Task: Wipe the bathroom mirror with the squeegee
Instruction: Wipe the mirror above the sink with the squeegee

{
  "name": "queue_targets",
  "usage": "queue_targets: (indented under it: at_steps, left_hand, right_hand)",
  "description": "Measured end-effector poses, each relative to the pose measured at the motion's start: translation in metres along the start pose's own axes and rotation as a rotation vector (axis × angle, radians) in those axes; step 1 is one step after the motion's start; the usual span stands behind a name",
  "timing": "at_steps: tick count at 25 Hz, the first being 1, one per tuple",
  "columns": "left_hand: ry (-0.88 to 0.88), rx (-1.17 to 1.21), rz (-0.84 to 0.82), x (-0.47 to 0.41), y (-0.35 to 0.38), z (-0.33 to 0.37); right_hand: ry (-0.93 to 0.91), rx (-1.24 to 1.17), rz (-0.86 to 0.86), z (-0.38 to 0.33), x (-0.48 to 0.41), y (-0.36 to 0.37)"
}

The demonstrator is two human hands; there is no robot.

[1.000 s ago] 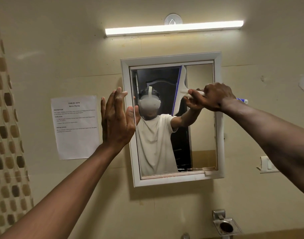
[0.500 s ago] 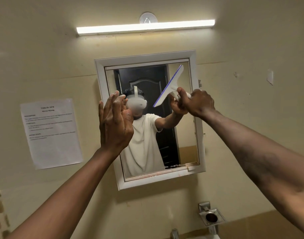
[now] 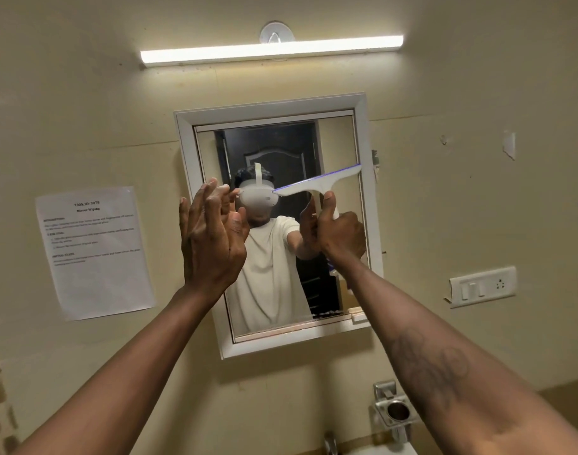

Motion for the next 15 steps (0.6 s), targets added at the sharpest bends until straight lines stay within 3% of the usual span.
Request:
queue_targets:
  at_steps: [5,15]
  left_hand:
    - [-0.007,0.009,-0.024,0.016,0.001,0.003]
    - [-0.056,0.01,-0.183,0.096,0.024,-0.007]
  right_hand:
    - [0.143,-0.084,-0.03,0.034,0.049,0.008]
    - [0.309,-0.025,-0.097,0.128,0.138,-0.01]
Point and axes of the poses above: each hand's wrist, its own x-axis away from the middle knuckle, its own y-axis out of the palm, z = x × y, the point moved 3 cm from there along -x, towards the middle knuckle, and after that the axes turned 7 degrees about -x, right-handed, at the moved point
